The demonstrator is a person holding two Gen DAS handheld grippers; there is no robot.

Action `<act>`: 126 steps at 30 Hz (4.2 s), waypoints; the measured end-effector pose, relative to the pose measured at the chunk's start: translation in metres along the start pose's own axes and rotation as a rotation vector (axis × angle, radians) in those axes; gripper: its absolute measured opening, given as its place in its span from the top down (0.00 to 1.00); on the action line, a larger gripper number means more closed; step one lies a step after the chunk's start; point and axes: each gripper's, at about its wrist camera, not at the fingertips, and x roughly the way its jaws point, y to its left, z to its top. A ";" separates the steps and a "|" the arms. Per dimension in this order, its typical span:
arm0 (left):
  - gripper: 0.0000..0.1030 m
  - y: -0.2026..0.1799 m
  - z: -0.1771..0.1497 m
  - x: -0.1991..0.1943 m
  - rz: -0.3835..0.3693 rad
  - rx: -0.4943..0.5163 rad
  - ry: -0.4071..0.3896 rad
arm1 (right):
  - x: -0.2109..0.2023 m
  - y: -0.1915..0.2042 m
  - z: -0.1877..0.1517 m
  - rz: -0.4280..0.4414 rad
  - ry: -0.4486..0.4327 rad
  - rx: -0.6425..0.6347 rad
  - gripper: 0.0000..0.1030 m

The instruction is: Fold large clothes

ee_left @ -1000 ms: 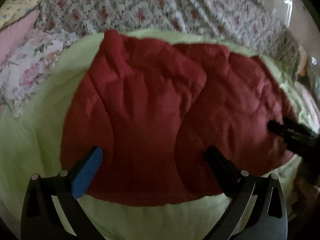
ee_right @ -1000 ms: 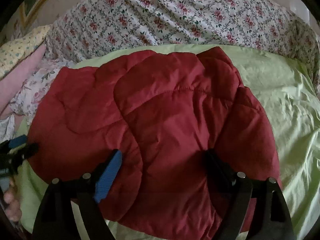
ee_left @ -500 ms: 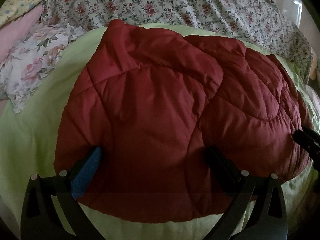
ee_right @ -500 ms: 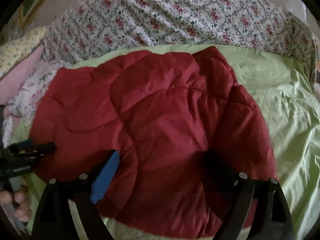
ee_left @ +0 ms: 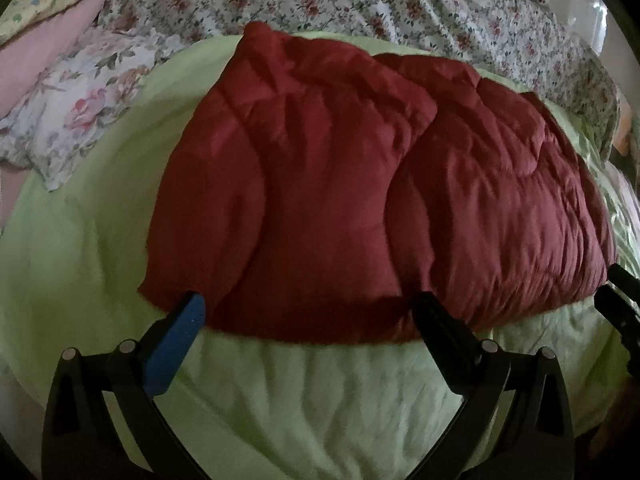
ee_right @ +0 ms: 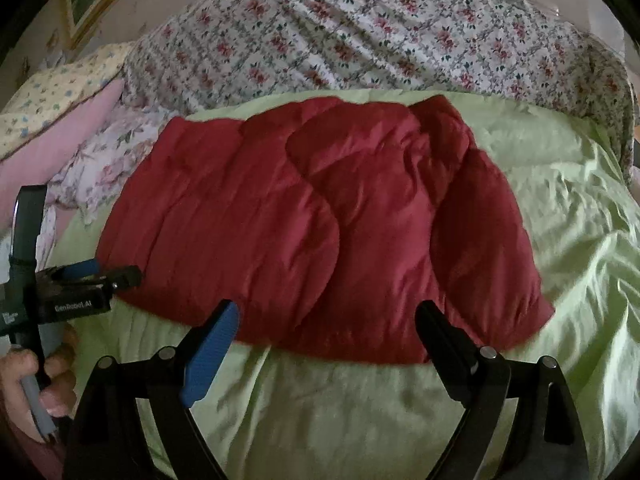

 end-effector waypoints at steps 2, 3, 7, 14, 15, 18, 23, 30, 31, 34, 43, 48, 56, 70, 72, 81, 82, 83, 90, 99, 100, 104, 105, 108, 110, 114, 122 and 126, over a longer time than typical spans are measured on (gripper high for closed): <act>0.00 0.002 -0.005 -0.001 0.007 -0.003 0.009 | -0.001 0.003 -0.007 0.004 0.014 -0.012 0.11; 0.00 0.004 -0.007 -0.002 0.009 -0.005 0.012 | -0.001 0.003 -0.009 0.003 0.018 -0.015 0.11; 0.00 0.007 -0.018 -0.010 0.021 -0.005 0.001 | -0.005 0.006 -0.023 0.008 0.043 -0.026 0.11; 0.00 0.001 -0.024 -0.033 0.030 0.013 -0.033 | -0.019 0.007 -0.032 0.016 0.043 -0.023 0.11; 0.00 -0.001 -0.023 -0.038 0.038 0.020 -0.042 | -0.024 0.007 -0.030 0.015 0.036 -0.020 0.11; 0.00 -0.006 -0.019 -0.055 0.032 0.026 -0.065 | -0.035 0.007 -0.023 0.009 0.017 -0.016 0.09; 0.00 -0.011 -0.008 -0.069 0.015 0.039 -0.068 | -0.052 0.010 -0.008 0.034 -0.015 -0.029 0.06; 0.00 -0.018 0.003 -0.062 0.024 0.036 -0.054 | -0.048 0.008 0.009 0.043 -0.018 -0.018 0.06; 0.00 -0.018 0.005 -0.058 0.024 0.034 -0.046 | -0.044 0.007 0.011 0.044 -0.012 -0.012 0.06; 0.00 -0.019 0.007 -0.052 0.027 0.031 -0.030 | -0.035 0.005 0.013 0.038 0.008 0.000 0.06; 0.00 -0.021 0.016 -0.046 0.033 0.027 -0.029 | -0.023 0.001 0.018 0.036 0.035 0.014 0.06; 0.00 -0.021 0.019 -0.043 0.027 0.024 -0.026 | -0.020 0.001 0.026 0.033 0.030 0.016 0.06; 0.00 -0.025 0.024 -0.039 0.018 0.029 -0.026 | -0.008 -0.001 0.032 0.031 0.048 0.028 0.06; 0.00 -0.024 0.029 -0.036 0.010 0.025 -0.029 | 0.000 0.002 0.036 0.035 0.057 0.020 0.06; 0.00 -0.025 0.029 -0.036 0.011 0.028 -0.029 | 0.001 0.002 0.038 0.036 0.055 0.021 0.06; 0.00 -0.026 0.032 -0.034 0.024 0.036 -0.037 | 0.002 0.002 0.040 0.036 0.053 0.019 0.06; 0.00 -0.026 0.032 -0.034 0.022 0.037 -0.038 | 0.002 0.002 0.040 0.036 0.052 0.020 0.06; 0.00 -0.026 0.033 -0.034 0.022 0.037 -0.039 | 0.001 0.002 0.041 0.037 0.051 0.019 0.06; 0.00 -0.025 0.035 -0.032 0.022 0.035 -0.039 | 0.001 0.002 0.042 0.037 0.049 0.019 0.06; 0.00 -0.024 0.039 -0.029 0.035 0.041 -0.056 | 0.003 0.000 0.048 0.039 0.044 0.018 0.06; 0.00 -0.024 0.040 -0.028 0.038 0.042 -0.057 | 0.004 0.000 0.048 0.039 0.044 0.019 0.06; 0.00 -0.023 0.041 -0.027 0.038 0.040 -0.056 | 0.004 -0.001 0.049 0.041 0.044 0.018 0.06; 0.00 -0.024 0.042 -0.028 0.037 0.039 -0.055 | 0.005 -0.001 0.049 0.041 0.045 0.018 0.06; 0.00 -0.024 0.043 -0.025 0.032 0.036 -0.051 | 0.005 -0.001 0.049 0.039 0.046 0.019 0.06; 0.00 -0.024 0.044 -0.024 0.030 0.038 -0.050 | 0.005 0.000 0.050 0.038 0.046 0.020 0.06; 0.00 -0.027 0.045 -0.023 0.039 0.048 -0.052 | 0.005 0.000 0.051 0.038 0.044 0.019 0.06; 0.00 -0.031 0.046 -0.024 0.046 0.059 -0.061 | 0.006 -0.002 0.052 0.033 0.042 0.024 0.06; 0.00 -0.029 0.048 -0.024 0.043 0.055 -0.060 | 0.006 -0.002 0.053 0.034 0.042 0.023 0.06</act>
